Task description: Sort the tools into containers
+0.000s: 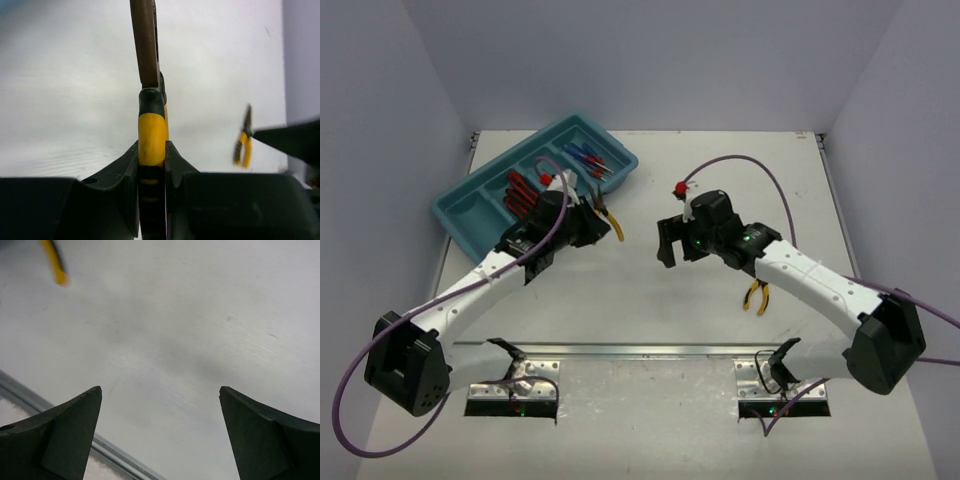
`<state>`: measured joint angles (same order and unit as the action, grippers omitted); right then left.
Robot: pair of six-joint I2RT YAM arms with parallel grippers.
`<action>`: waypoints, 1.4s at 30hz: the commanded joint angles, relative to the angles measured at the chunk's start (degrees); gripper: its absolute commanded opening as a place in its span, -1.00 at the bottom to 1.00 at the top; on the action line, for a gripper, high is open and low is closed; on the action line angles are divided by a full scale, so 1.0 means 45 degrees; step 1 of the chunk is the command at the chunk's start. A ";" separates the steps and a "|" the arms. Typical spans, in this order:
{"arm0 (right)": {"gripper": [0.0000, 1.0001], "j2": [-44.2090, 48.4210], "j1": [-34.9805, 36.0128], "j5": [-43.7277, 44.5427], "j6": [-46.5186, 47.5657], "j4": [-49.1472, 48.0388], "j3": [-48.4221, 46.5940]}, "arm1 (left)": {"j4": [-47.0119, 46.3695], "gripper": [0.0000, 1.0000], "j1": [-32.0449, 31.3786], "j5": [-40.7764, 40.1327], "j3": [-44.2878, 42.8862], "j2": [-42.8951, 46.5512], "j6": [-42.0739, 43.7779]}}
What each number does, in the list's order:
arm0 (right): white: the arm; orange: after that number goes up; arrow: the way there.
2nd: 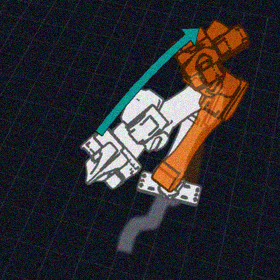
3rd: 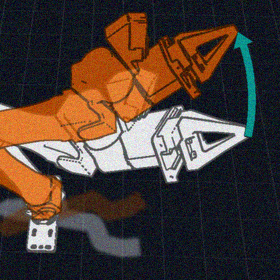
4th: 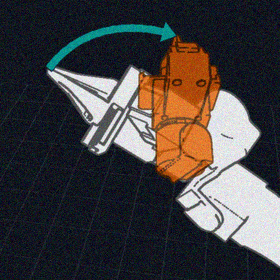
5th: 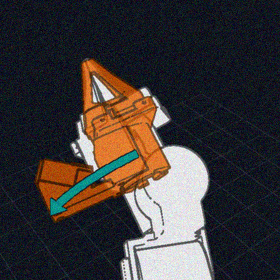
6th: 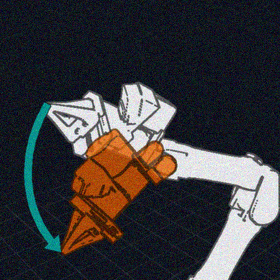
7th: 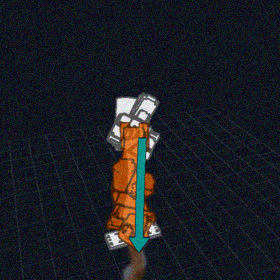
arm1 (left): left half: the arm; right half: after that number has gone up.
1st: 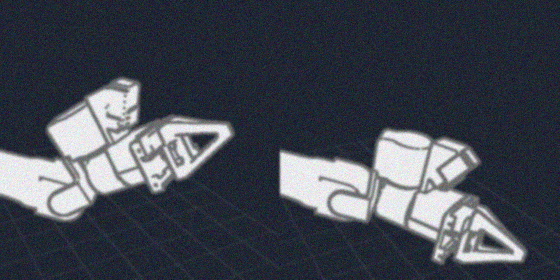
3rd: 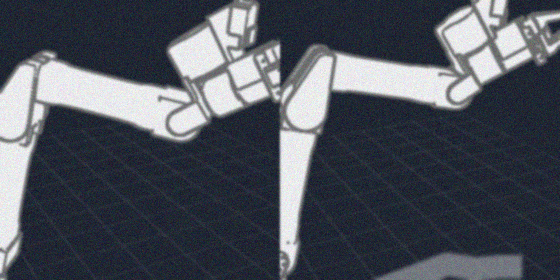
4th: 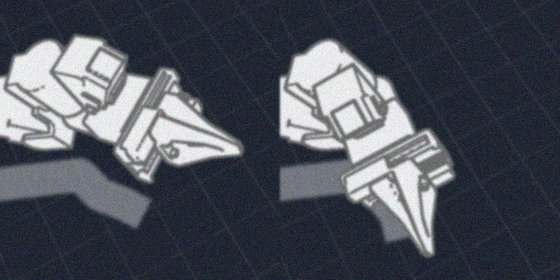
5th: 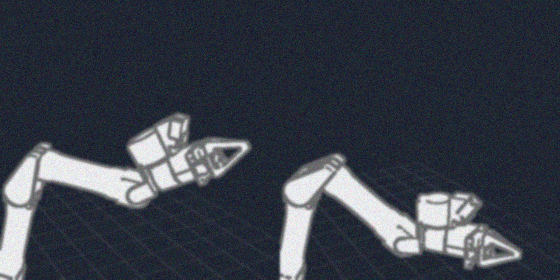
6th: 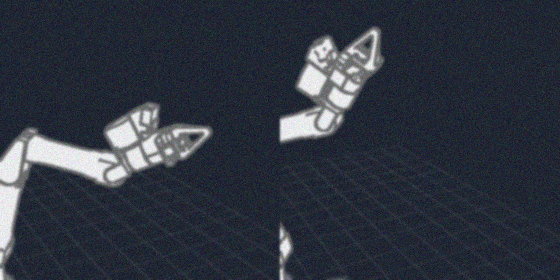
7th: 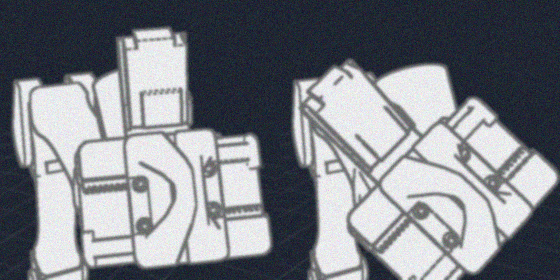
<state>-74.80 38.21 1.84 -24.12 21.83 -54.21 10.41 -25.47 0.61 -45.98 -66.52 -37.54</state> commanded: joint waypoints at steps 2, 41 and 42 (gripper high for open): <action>0.98 0.2012 -0.1334 0.1886 0.0452 0.1350 0.0639 | 0.4051 -1.00 0.2573 -0.4782 -0.2041 0.0962 0.0171; 0.20 0.2492 -0.6133 0.3110 -0.1353 0.2044 0.4487 | 0.3659 1.00 0.4003 0.0993 -0.2566 0.1025 0.1256; 0.16 0.2372 -0.6382 0.3107 -0.1421 0.1996 0.4661 | 0.3615 1.00 0.3861 0.1197 -0.2399 0.1170 0.1343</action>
<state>-63.55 12.36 14.17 -27.47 31.29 -34.81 30.27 -5.50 0.76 -60.85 -62.68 -30.72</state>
